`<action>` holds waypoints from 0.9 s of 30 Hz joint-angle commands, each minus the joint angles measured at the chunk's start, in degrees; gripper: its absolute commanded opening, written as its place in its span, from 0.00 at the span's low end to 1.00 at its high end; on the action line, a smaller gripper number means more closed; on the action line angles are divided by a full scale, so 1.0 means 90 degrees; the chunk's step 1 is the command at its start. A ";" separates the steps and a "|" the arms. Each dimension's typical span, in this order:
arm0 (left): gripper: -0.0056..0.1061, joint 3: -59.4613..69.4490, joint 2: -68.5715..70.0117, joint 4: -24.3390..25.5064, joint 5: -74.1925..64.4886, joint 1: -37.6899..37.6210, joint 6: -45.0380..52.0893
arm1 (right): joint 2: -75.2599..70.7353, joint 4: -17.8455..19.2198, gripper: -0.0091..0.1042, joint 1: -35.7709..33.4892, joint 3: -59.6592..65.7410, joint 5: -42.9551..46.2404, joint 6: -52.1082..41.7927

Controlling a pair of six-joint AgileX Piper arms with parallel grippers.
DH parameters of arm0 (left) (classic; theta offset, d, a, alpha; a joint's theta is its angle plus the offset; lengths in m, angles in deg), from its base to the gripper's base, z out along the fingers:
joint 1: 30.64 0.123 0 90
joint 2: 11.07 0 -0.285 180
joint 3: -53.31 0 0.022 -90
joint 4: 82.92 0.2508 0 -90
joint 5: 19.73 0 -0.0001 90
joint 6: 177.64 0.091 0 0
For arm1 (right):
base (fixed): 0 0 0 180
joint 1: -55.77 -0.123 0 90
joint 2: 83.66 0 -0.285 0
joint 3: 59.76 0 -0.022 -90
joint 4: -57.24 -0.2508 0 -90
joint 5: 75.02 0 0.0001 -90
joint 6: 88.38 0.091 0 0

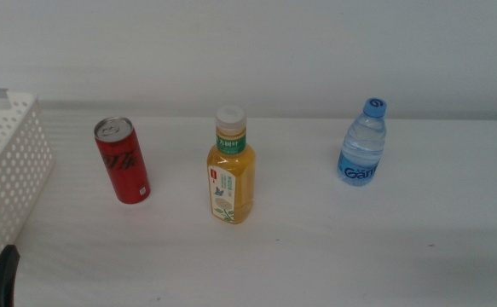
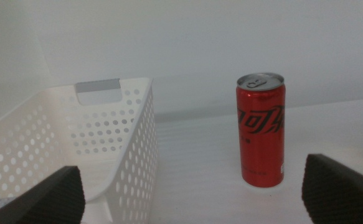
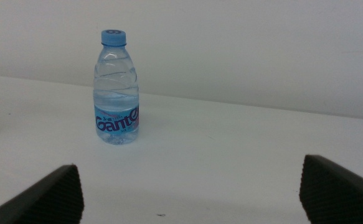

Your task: Use arms to grab the bottles and put them into the dustbin to the left of the table.

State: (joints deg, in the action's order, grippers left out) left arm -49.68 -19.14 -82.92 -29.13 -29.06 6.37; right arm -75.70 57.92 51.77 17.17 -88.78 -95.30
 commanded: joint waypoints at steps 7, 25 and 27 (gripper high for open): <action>0.89 0.0259 0.0259 -0.0499 0.0113 0.0030 -0.0042 | -0.0243 0.0002 0.90 0.0046 0.0272 0.0021 -0.0054; 0.89 0.0259 0.0259 -0.0372 0.0113 0.0030 -0.0553 | -0.0243 0.0002 0.90 0.0046 0.0272 0.0021 -0.0054; 0.89 0.0259 0.0259 -0.0372 0.0113 0.0030 -0.0620 | -0.0243 0.0002 0.90 0.0046 0.0272 0.0021 -0.0054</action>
State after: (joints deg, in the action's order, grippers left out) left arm -49.68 -19.14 -86.17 -29.13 -29.06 1.82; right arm -75.70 57.82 51.77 17.17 -88.78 -95.30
